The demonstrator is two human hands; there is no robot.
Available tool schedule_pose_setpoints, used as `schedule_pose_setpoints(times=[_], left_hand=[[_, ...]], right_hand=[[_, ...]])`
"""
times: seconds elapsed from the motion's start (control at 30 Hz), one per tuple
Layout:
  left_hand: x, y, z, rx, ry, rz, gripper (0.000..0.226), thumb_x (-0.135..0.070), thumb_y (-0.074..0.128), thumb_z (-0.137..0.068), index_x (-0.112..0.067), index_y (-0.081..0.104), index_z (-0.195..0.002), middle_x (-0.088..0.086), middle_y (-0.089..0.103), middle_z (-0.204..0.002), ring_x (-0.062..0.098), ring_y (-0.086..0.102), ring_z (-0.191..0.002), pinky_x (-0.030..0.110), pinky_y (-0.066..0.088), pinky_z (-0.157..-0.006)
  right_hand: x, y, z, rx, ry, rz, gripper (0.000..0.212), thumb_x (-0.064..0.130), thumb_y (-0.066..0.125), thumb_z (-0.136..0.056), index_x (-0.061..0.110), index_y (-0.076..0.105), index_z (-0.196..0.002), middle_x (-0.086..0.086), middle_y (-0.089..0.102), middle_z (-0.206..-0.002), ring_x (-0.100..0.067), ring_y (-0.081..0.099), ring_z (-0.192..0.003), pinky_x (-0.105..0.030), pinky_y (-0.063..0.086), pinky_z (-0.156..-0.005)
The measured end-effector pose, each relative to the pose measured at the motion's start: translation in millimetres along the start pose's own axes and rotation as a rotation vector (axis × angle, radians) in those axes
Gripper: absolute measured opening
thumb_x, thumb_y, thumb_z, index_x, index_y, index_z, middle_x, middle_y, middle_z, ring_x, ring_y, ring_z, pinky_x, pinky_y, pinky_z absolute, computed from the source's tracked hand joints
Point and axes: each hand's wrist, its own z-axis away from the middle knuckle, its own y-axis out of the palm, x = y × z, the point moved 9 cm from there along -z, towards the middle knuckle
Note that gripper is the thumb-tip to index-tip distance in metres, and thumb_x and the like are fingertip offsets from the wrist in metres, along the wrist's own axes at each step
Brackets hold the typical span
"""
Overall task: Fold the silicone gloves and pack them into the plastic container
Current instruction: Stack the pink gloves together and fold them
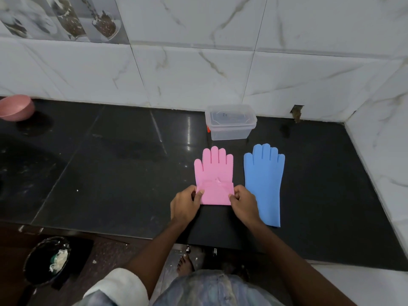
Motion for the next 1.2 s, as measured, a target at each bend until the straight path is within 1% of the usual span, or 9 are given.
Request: schedule_pose_setpoints(times=[0.2, 0.4, 0.53, 0.7, 0.77, 0.87, 1.03, 1.13, 1.2], left_hand=[[-8.3, 0.1, -10.7, 0.012, -0.022, -0.076, 0.034, -0.05, 0.051, -0.106, -0.023, 0.058, -0.086, -0.008, 0.064, -0.073, 0.017, 0.065, -0.07, 0.031, 0.052, -0.064], [-7.7, -2.8, -14.7, -0.002, -0.109, -0.061, 0.034, -0.054, 0.057, -0.102, -0.022, 0.066, -0.094, -0.007, 0.07, -0.079, 0.017, 0.069, -0.074, 0.035, 0.06, -0.072], [-5.9, -10.4, -15.2, -0.052, -0.157, 0.036, 0.031, -0.047, 0.074, -0.092, -0.026, 0.055, -0.106, -0.011, 0.065, -0.094, 0.013, 0.067, -0.083, 0.036, 0.06, -0.077], [-29.3, -12.5, -23.0, 0.025, 0.215, -0.135, 0.015, -0.021, 0.067, -0.099, -0.027, 0.067, -0.114, -0.013, 0.055, -0.122, 0.009, 0.059, -0.105, 0.033, 0.06, -0.083], [-39.8, -6.4, -22.4, 0.102, 0.392, -0.267, 0.035, -0.01, 0.061, -0.099, -0.029, 0.069, -0.127, -0.013, 0.059, -0.137, 0.012, 0.056, -0.12, 0.033, 0.057, -0.09], [-40.8, -4.7, -21.1, 0.143, 0.465, -0.323, 0.055, -0.001, 0.06, -0.093, -0.029, 0.064, -0.14, -0.012, 0.058, -0.149, 0.014, 0.054, -0.133, 0.033, 0.054, -0.099], [-33.2, -4.3, -19.4, 0.154, 0.49, -0.336, 0.065, 0.003, 0.056, -0.093, -0.032, 0.057, -0.148, -0.016, 0.053, -0.155, 0.012, 0.051, -0.138, 0.03, 0.052, -0.106], [-35.6, -4.9, -18.3, 0.157, 0.528, -0.317, 0.053, -0.01, 0.058, -0.097, -0.031, 0.059, -0.146, -0.015, 0.055, -0.153, 0.012, 0.053, -0.135, 0.03, 0.052, -0.106], [-35.0, -8.8, -18.8, 0.143, 0.525, -0.281, 0.052, -0.017, 0.06, -0.092, -0.029, 0.062, -0.142, -0.014, 0.06, -0.148, 0.012, 0.055, -0.131, 0.03, 0.053, -0.104]], right_hand=[[11.6, -3.5, -7.1, -0.035, 0.013, 0.094, 0.019, 0.024, 0.058, -0.105, 0.02, 0.05, -0.089, 0.001, 0.056, -0.078, -0.01, 0.054, -0.069, -0.023, 0.04, -0.059], [16.9, -5.4, -9.4, -0.102, 0.046, 0.177, 0.015, 0.029, 0.062, -0.103, 0.022, 0.05, -0.097, 0.004, 0.057, -0.082, -0.008, 0.054, -0.069, -0.025, 0.044, -0.061], [33.6, -12.2, -8.2, -0.17, -0.149, 0.388, 0.033, 0.028, 0.069, -0.098, 0.021, 0.053, -0.126, 0.001, 0.055, -0.127, -0.017, 0.064, -0.104, -0.029, 0.058, -0.082], [48.8, 16.8, 0.1, 0.077, -0.633, 0.681, 0.051, 0.008, 0.062, -0.094, 0.014, 0.059, -0.145, -0.004, 0.052, -0.156, -0.023, 0.046, -0.145, -0.034, 0.042, -0.118], [41.9, 14.7, 4.3, 0.121, -0.633, 0.64, 0.056, 0.023, 0.058, -0.095, 0.016, 0.056, -0.15, -0.002, 0.048, -0.161, -0.021, 0.039, -0.152, -0.037, 0.034, -0.125], [26.9, 12.3, 10.5, 0.175, -0.653, 0.674, 0.07, 0.045, 0.053, -0.094, 0.023, 0.043, -0.16, 0.004, 0.032, -0.171, -0.019, 0.025, -0.16, -0.044, 0.024, -0.128], [23.7, 9.8, 10.7, 0.147, -0.704, 0.689, 0.06, 0.011, 0.053, -0.104, 0.021, 0.04, -0.161, 0.002, 0.031, -0.171, -0.022, 0.028, -0.159, -0.043, 0.029, -0.127], [39.9, 0.7, 13.0, 0.029, -0.754, 0.589, 0.049, -0.002, 0.063, -0.094, 0.009, 0.064, -0.142, -0.012, 0.062, -0.148, -0.03, 0.059, -0.137, -0.04, 0.049, -0.113], [48.2, -9.9, 4.0, -0.047, -0.654, 0.459, 0.035, -0.003, 0.061, -0.095, 0.007, 0.071, -0.127, -0.013, 0.071, -0.13, -0.03, 0.067, -0.12, -0.038, 0.056, -0.101]])
